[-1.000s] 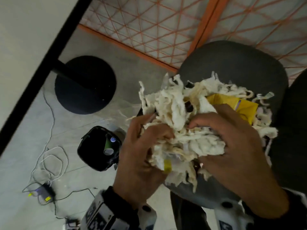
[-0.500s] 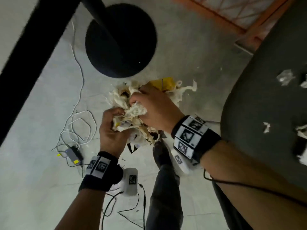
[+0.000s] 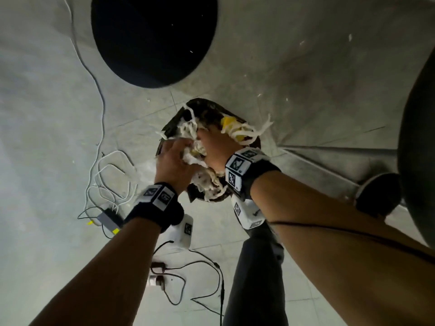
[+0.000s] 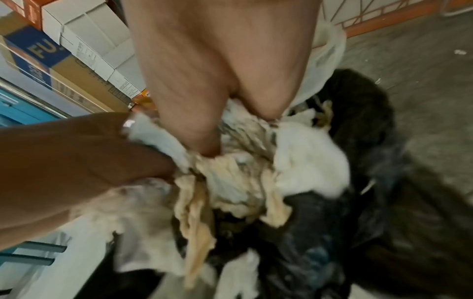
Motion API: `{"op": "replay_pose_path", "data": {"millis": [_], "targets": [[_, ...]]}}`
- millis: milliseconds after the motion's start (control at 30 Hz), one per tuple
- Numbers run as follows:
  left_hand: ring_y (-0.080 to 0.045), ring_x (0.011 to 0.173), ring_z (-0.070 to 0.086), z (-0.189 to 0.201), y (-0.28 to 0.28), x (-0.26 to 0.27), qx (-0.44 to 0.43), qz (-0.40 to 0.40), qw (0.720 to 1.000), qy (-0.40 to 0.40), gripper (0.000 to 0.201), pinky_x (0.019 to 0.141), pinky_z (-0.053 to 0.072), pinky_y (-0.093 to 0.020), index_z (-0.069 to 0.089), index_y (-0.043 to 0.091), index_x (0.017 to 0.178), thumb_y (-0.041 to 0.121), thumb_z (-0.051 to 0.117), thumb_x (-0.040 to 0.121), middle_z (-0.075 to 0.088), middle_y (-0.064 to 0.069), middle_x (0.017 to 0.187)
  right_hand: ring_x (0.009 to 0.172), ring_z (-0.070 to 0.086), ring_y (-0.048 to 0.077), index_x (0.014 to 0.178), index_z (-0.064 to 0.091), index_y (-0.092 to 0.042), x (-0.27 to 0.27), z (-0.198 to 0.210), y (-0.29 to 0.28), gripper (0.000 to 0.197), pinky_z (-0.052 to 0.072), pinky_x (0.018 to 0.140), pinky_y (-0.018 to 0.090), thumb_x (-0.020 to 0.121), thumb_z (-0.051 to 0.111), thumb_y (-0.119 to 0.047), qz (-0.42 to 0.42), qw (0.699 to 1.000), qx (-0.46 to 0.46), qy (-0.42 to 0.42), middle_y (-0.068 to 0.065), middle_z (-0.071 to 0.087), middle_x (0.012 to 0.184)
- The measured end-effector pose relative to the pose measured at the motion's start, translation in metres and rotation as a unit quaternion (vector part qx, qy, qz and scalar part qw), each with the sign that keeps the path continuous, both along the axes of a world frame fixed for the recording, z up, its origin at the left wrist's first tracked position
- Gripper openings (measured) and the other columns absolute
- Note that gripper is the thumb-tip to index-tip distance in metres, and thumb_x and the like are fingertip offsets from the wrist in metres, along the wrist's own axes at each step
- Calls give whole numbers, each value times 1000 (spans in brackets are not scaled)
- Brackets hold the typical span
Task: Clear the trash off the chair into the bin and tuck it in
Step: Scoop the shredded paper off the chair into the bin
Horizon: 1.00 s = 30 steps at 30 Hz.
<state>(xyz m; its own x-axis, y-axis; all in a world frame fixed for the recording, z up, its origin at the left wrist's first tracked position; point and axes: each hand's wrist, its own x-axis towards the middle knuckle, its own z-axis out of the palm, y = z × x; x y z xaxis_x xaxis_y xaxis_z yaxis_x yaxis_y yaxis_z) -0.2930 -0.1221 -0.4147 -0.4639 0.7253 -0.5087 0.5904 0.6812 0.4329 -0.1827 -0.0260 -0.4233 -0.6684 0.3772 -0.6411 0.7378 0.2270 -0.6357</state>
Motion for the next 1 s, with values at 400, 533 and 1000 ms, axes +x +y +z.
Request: {"op": "replay_pose_path", "data": {"millis": [400,533,1000], "targets": [[-34,141,19,-77,29,1,-226,-142,963,36,64,110,28,-57,27,24,144,25,57,88,24,-6,150,147,21,34,152,10,-5,-21,-53,-15,68,26,115,47,98,48,-21,64,995,28,-77,17,11,162],[-36,141,21,-75,26,-5,-234,-146,961,24,83,114,25,-50,16,23,149,25,61,79,23,-10,151,147,22,38,154,-10,-14,-14,-49,-16,107,30,116,49,83,70,-20,16,999,-45,-22,17,-8,163],[-28,133,46,36,24,24,-79,-23,996,-25,91,105,42,-52,16,42,146,49,63,69,40,0,151,134,43,27,151,27,-10,-8,37,7,59,37,110,30,94,41,-6,-261,933,-235,75,17,36,154]]}}
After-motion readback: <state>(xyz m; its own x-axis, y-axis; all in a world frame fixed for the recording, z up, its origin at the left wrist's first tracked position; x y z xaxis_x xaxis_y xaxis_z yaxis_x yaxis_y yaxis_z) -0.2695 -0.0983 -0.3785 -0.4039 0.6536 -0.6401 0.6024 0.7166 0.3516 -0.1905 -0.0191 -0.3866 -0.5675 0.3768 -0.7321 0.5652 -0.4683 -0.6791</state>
